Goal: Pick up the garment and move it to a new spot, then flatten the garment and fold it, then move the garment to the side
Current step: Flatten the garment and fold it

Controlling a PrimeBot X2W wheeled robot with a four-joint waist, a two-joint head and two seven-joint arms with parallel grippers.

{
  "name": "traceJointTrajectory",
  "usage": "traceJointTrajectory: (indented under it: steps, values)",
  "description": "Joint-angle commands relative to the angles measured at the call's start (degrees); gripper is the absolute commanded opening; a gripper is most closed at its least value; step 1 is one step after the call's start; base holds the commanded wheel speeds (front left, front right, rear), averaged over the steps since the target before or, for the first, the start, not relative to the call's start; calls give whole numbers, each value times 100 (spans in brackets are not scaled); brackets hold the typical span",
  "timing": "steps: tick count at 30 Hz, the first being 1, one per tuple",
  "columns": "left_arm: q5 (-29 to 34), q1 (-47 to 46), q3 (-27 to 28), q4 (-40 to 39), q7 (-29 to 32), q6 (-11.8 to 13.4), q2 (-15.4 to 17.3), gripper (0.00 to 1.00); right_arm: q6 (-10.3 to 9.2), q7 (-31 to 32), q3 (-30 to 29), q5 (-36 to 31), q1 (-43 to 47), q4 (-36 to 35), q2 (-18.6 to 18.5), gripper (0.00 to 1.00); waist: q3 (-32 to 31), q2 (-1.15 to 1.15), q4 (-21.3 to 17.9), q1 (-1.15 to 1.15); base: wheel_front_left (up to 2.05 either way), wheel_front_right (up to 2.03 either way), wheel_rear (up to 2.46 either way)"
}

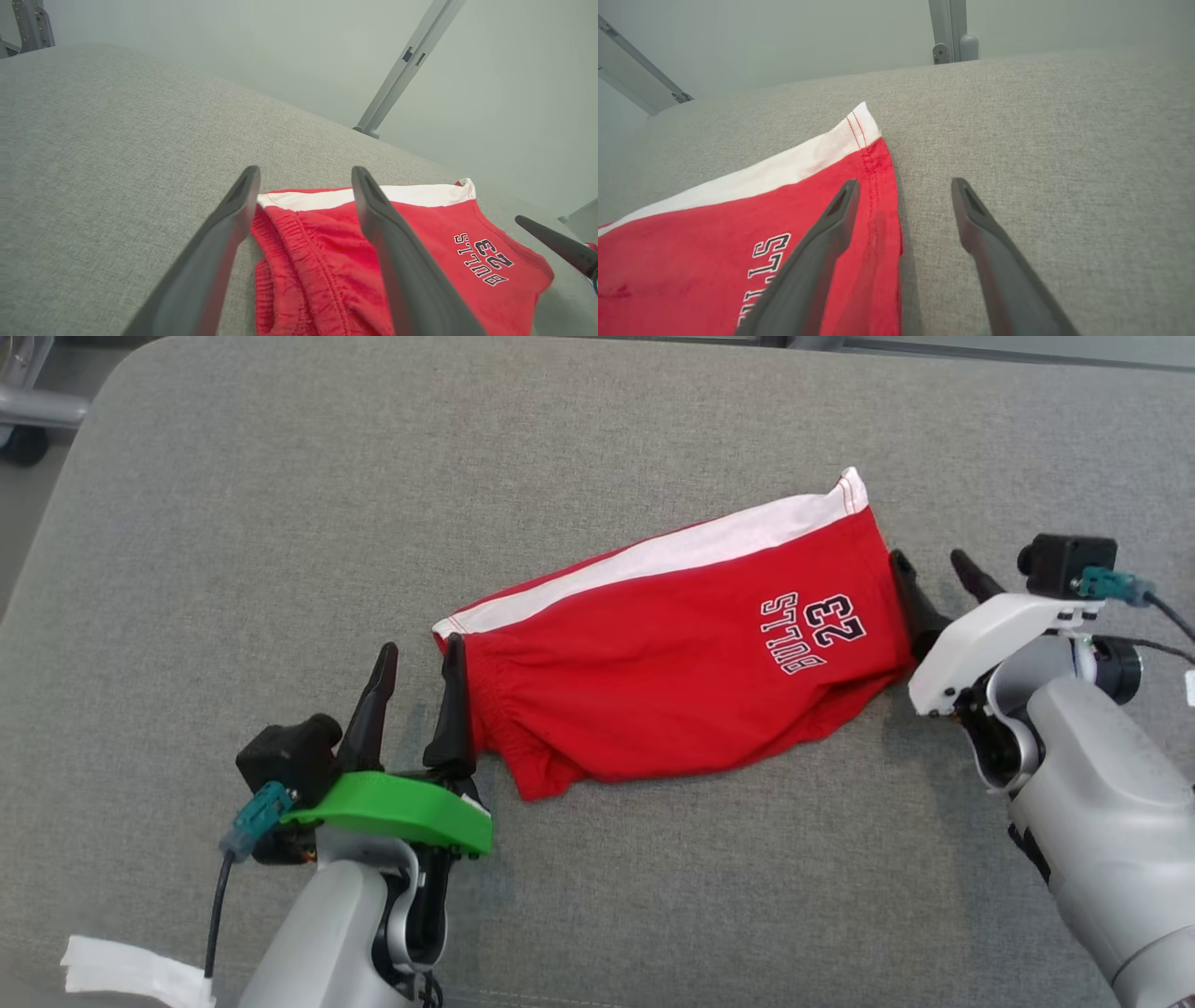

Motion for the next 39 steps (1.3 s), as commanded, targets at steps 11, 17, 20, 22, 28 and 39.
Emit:
traceJointTrajectory:
  steps: [11,17,20,22,28,39]
  values:
    - [560,1002,401,-923,-15,-90,-32,100,1,327,198,186,469,542,165,100,-242,0,135,0,0,0,0]
    - [663,1185,516,-973,-15,-129,-90,100,1,558,306,283,614,785,409,100,-317,0,237,0,0,0,0]
    - [700,1230,568,-974,-15,-135,-108,100,1,668,323,357,665,867,483,46,-356,0,252,0,0,0,0]
    - [720,1247,594,-969,-15,-144,-120,100,1,649,283,435,681,909,514,17,-387,0,252,0,0,0,0]
    - [699,1326,644,-940,-15,-180,-136,100,1,409,-16,780,661,901,591,0,-485,0,205,0,0,0,0]
    - [739,1512,644,-941,-15,-228,-156,100,1,-295,-395,1804,1587,-46,483,0,-831,0,-136,0,0,0,0]
